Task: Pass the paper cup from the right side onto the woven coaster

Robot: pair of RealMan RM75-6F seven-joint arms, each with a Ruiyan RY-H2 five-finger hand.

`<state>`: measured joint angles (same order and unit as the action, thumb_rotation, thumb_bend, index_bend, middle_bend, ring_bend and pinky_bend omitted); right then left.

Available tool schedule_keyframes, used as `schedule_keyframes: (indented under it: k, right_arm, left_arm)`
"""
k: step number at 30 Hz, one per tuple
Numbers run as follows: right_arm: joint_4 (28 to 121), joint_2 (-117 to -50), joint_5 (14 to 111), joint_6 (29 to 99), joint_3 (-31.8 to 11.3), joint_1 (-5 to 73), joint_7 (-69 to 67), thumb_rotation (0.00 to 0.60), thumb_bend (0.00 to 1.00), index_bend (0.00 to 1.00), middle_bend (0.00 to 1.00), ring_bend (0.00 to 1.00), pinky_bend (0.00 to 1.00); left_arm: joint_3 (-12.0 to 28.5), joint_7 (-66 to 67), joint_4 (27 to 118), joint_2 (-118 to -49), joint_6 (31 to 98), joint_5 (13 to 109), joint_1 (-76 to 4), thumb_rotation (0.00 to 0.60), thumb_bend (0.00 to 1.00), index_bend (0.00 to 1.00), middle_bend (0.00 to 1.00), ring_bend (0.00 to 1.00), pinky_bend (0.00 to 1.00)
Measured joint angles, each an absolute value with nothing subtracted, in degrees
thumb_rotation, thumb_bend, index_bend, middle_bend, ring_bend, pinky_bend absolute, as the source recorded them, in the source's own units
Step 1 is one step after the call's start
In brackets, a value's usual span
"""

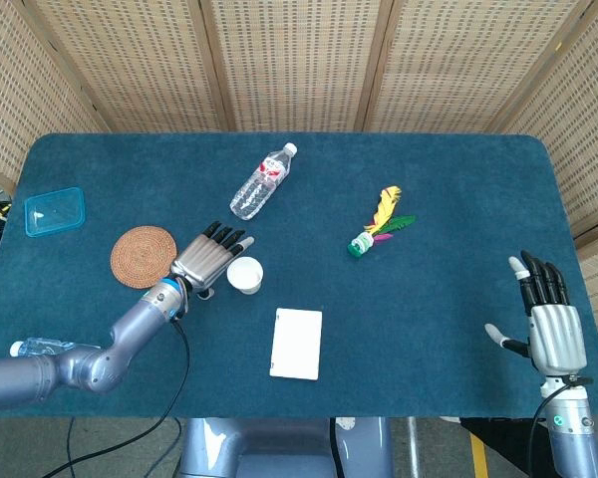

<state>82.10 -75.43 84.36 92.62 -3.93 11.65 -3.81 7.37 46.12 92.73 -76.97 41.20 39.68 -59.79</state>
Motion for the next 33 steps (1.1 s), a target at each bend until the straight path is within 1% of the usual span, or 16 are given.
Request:
schedule_keyframes:
  k: [8,13,14,17,21,24,28,33]
  right_arm:
    - [81.7,-75.2,84.8,92.6,-4.9,11.0,-5.0,0.600,0.08,0.03,0.00,0.00,0.00]
    - [81.4,-75.2,85.0,92.2,-5.4,10.6,-5.7,0.600,0.08,0.03,0.00,0.00,0.00]
    - [81.3,-75.2,85.0,92.1,-5.6,10.6,-5.8,0.600,0.08,0.03,0.00,0.00,0.00]
    - [81.2,-75.2,85.1,91.9,-5.9,10.4,-6.1,0.600,0.08,0.03,0.00,0.00,0.00]
    - [81.3,-75.2,85.5,92.1,-6.1,10.2,-6.1,0.600,0.08,0.03,0.00,0.00,0.00]
    - [81.4,-75.2,85.8,92.3,-6.3,10.0,-6.1,0.600,0.08,0.03,0.00,0.00,0.00]
    - [81.6,-75.2,85.9,92.1,-6.5,9.9,-5.8,0.600,0.08,0.03,0.00,0.00,0.00]
    - [81.8,-75.1,86.1,92.0,-6.8,9.7,-5.8,0.600,0.08,0.03,0.00,0.00,0.00]
  left_arm:
    - [4.8,49.6,89.7,-81.2,42.7,32.2,-65.8,0.600,0.22,0.00,0.00,0.00,0.00]
    - [3.8,50.2,88.8,-83.1,43.6,30.3,-68.0,0.600,0.26,0.01,0.00,0.00,0.00]
    - [3.6,50.2,88.6,-83.7,43.9,30.0,-68.5,0.600,0.26,0.01,0.00,0.00,0.00]
    - [2.8,50.4,88.3,-84.3,44.4,29.3,-69.5,0.600,0.27,0.08,0.00,0.00,0.00]
    - [2.0,50.4,88.3,-84.5,45.0,28.6,-70.3,0.600,0.31,0.15,0.00,0.00,0.00]
    - [1.4,50.2,88.4,-84.5,45.4,28.3,-70.5,0.600,0.32,0.20,0.00,0.00,0.00]
    - [0.5,49.7,88.4,-84.5,45.7,27.9,-70.6,0.600,0.32,0.23,0.00,0.00,0.00]
    - [-0.3,48.7,87.9,-84.6,45.9,27.8,-70.5,0.600,0.35,0.27,0.00,0.00,0.00]
